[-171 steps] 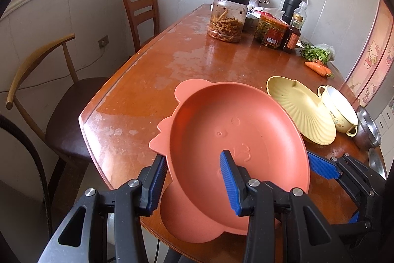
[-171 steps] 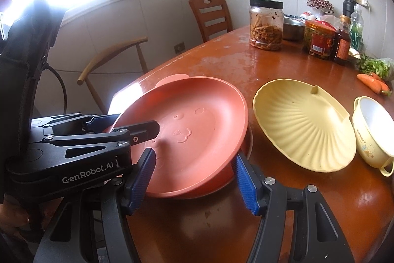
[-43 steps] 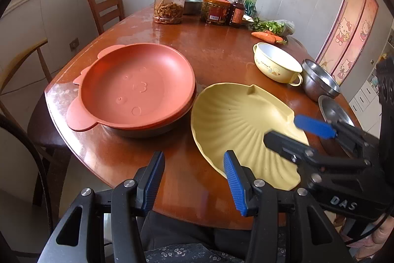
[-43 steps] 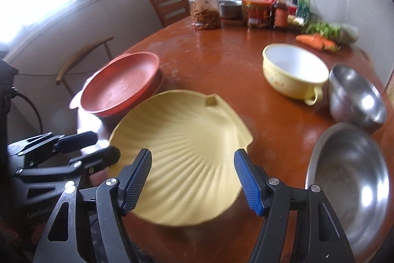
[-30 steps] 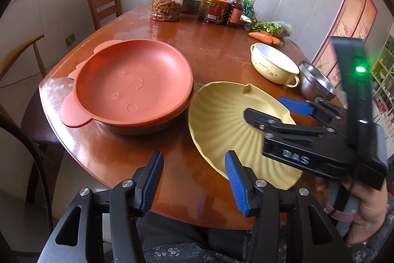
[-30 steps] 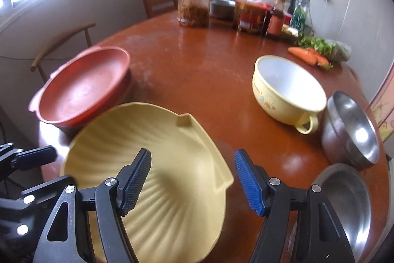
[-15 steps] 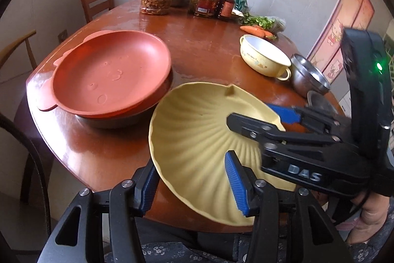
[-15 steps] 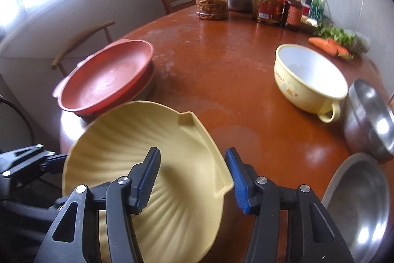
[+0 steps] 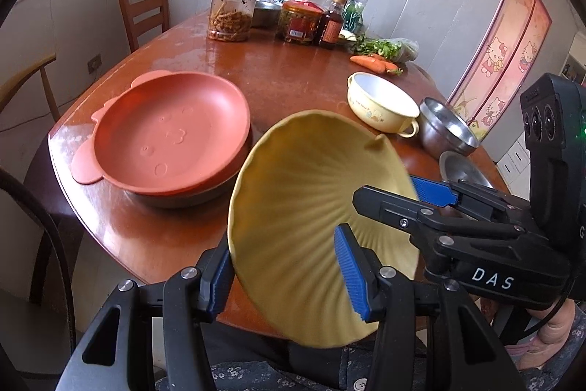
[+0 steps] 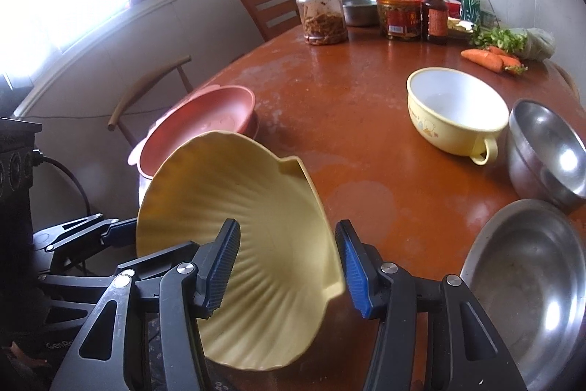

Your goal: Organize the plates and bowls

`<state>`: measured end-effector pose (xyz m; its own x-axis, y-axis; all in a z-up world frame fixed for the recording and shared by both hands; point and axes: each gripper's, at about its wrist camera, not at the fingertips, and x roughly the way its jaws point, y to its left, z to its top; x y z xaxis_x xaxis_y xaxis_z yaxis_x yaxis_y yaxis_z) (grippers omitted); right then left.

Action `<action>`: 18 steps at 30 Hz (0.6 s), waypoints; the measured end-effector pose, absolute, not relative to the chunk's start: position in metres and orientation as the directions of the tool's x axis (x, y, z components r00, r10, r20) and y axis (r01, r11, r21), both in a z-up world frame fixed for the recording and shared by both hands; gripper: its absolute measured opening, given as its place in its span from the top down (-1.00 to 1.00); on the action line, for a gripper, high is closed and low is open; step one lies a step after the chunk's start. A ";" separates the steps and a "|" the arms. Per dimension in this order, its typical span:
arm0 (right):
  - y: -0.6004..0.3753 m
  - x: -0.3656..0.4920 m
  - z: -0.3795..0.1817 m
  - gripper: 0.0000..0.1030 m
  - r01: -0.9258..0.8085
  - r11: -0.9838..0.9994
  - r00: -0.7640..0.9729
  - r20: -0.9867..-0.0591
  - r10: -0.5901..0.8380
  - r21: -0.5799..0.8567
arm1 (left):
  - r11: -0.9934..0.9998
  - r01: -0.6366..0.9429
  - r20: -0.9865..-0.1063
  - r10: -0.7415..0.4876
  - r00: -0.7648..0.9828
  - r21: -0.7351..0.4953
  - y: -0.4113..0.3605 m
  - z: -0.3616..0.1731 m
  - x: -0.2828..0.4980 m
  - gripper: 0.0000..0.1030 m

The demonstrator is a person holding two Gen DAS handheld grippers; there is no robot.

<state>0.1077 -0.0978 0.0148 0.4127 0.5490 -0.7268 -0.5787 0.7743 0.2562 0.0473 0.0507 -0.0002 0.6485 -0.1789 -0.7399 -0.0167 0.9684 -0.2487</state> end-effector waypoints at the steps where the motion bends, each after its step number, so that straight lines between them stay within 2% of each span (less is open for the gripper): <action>1: -0.098 0.107 0.017 -0.10 -0.578 0.773 0.416 -0.722 0.554 0.260 | 0.968 -0.016 -0.737 -0.179 0.652 -0.249 0.051 0.002 0.047 0.00; 6: -0.097 0.110 0.022 -0.08 -0.584 0.768 0.431 -0.703 0.566 0.261 | 0.972 -0.018 -0.727 -0.162 0.668 -0.233 0.052 0.007 0.054 0.00; 11: -0.092 0.115 0.008 -0.08 -0.567 0.795 0.435 -0.741 0.512 0.216 | 0.973 -0.030 -0.758 -0.159 0.633 -0.229 0.053 -0.009 0.062 0.00; 18: -0.110 0.095 0.012 -0.10 -0.538 0.823 0.479 -0.736 0.478 0.184 | 0.974 -0.045 -0.749 -0.141 0.648 -0.223 0.061 -0.009 0.054 -0.01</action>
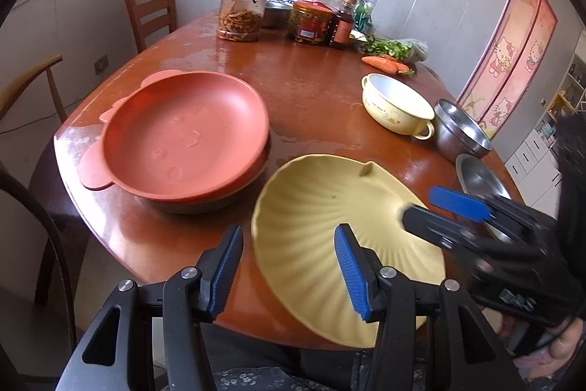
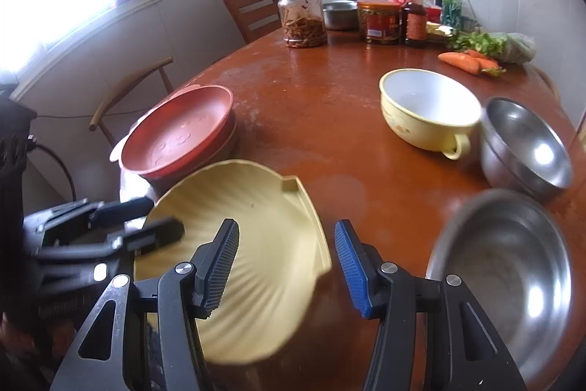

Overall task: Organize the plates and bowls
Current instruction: 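Lift the yellow shell plate with the left gripper toward the orange plate stack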

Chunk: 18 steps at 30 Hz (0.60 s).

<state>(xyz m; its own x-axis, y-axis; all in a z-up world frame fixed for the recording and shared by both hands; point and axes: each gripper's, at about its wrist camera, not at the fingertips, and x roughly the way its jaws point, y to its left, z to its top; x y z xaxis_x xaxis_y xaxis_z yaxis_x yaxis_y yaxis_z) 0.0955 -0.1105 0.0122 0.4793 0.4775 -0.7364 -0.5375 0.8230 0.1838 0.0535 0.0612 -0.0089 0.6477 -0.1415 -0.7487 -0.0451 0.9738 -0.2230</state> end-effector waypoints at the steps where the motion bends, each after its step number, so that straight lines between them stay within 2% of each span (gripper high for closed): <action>1: -0.114 0.087 0.014 -0.11 -0.536 0.825 0.492 -0.728 0.477 0.179 | 0.973 -0.049 -0.750 -0.140 0.646 -0.224 0.063 -0.010 0.054 -0.01; 8: -0.112 0.058 0.003 -0.11 -0.545 0.826 0.484 -0.751 0.448 0.142 | 0.969 -0.057 -0.768 -0.153 0.621 -0.239 0.066 -0.023 0.063 -0.01; 13: -0.102 0.058 -0.013 -0.12 -0.550 0.819 0.453 -0.766 0.457 0.164 | 0.964 0.003 -0.759 -0.213 0.615 -0.267 0.059 -0.028 0.068 -0.01; 18: -0.100 0.060 -0.015 -0.11 -0.541 0.827 0.470 -0.760 0.449 0.153 | 0.970 0.013 -0.757 -0.198 0.623 -0.243 0.055 -0.026 0.064 0.00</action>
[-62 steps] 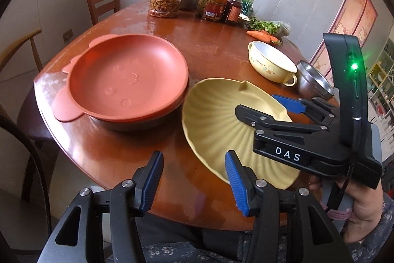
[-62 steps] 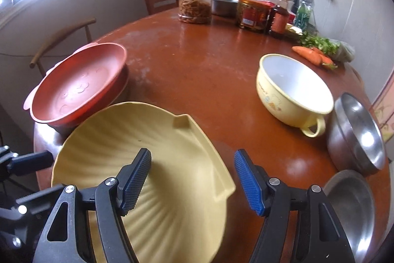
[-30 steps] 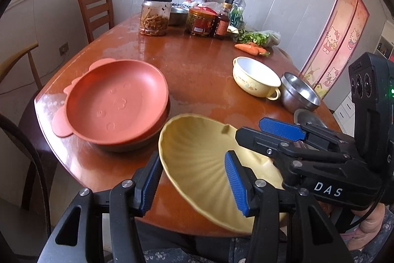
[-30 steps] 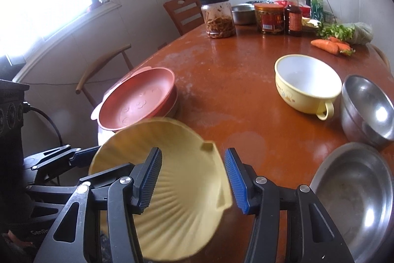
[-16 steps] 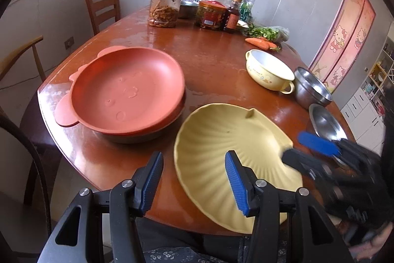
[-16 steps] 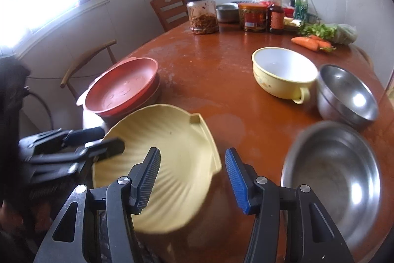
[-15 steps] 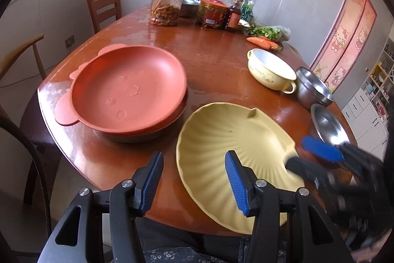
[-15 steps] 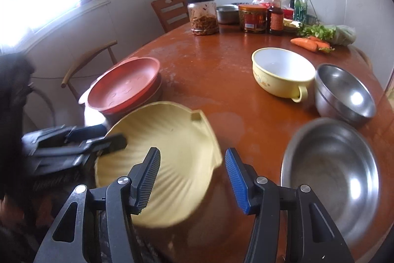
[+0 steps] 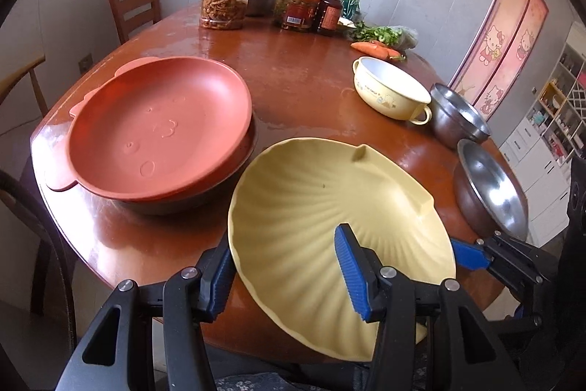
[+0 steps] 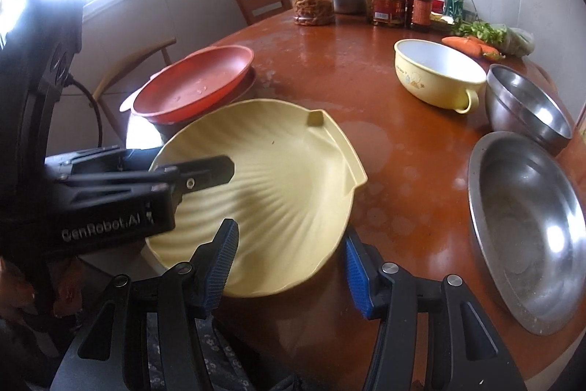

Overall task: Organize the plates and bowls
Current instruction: 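Lift the yellow shell plate with the left gripper toward the orange plate stack, then carry the yellow shell plate over the orange plate stack with the left gripper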

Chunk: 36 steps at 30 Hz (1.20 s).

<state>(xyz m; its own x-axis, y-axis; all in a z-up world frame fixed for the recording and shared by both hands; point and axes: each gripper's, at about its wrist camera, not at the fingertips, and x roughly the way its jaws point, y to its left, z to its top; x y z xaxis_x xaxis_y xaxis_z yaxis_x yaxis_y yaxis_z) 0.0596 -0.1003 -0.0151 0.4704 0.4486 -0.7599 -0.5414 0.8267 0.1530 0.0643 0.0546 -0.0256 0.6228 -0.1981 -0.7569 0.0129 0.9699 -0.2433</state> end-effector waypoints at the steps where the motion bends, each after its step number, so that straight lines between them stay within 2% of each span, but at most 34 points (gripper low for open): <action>1: -0.101 0.059 -0.013 -0.11 -0.542 0.827 0.476 -0.755 0.450 0.151 | 0.970 0.016 -0.755 -0.201 0.624 -0.244 0.055 -0.024 0.063 0.00; 16: -0.101 0.052 0.024 -0.11 -0.564 0.813 0.529 -0.693 0.491 0.146 | 0.977 0.020 -0.700 -0.168 0.694 -0.214 0.058 0.016 0.051 0.00; 36: -0.021 0.095 0.063 -0.12 -0.672 0.733 0.523 -0.632 0.572 0.106 | 0.979 -0.104 -0.651 -0.035 0.758 -0.174 0.129 0.056 0.069 0.00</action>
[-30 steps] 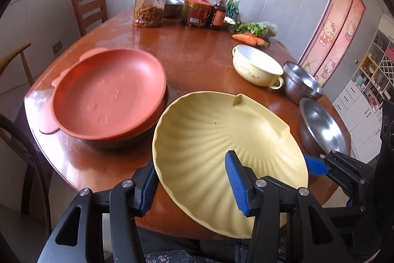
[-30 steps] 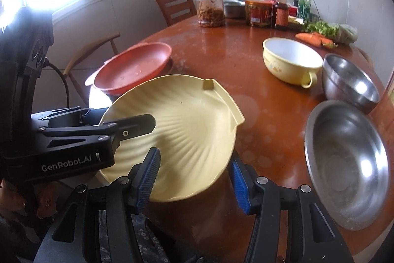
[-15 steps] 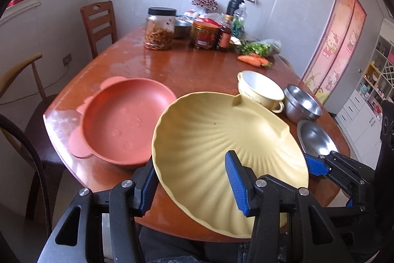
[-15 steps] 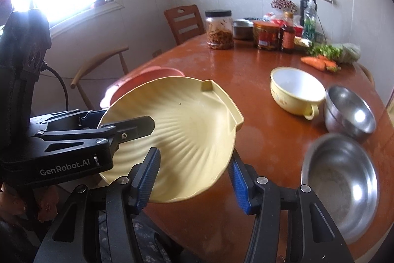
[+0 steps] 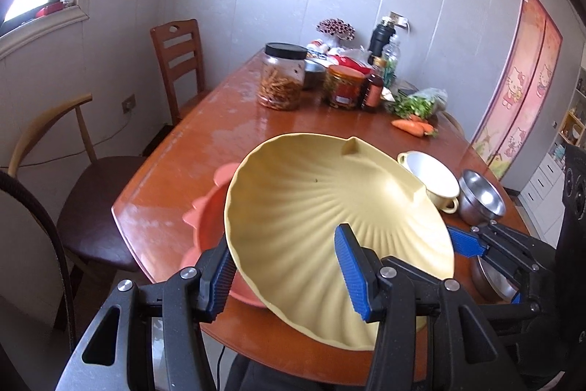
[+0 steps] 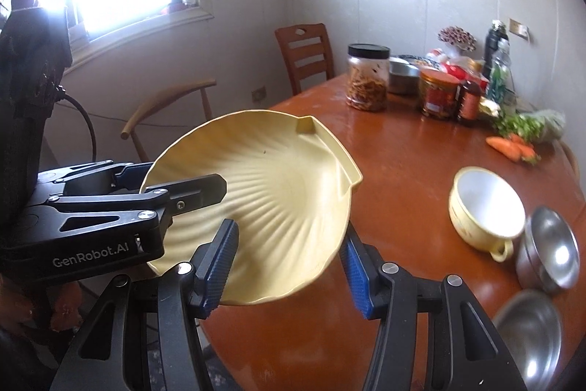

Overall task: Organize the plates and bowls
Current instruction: 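Carry the yellow shell plate over the orange plate stack with the left gripper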

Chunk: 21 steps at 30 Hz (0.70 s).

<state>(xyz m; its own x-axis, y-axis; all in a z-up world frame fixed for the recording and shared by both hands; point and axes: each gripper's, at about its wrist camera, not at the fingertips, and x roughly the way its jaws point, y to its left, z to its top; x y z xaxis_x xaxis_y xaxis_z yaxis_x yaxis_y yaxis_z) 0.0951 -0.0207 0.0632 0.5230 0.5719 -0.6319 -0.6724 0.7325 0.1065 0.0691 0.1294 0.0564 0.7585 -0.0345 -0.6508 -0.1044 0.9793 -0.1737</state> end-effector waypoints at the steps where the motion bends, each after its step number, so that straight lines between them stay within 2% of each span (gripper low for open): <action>1: -0.017 0.099 0.063 -0.12 -0.676 0.730 0.521 -0.632 0.574 0.106 | 0.979 -0.109 -0.649 -0.029 0.761 -0.171 0.132 0.057 0.071 0.00; 21: 0.029 0.144 0.020 -0.12 -0.692 0.714 0.468 -0.685 0.559 0.109 | 0.969 -0.175 -0.721 -0.002 0.693 -0.171 0.168 0.010 0.113 0.00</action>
<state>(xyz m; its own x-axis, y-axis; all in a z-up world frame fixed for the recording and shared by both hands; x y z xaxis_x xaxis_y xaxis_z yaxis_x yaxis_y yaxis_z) 0.1440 0.0289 0.0201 0.4684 0.5585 -0.6846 -0.6922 0.7135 0.1086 0.1134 0.1680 0.0103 0.6927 -0.0021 -0.7212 -0.1755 0.9695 -0.1714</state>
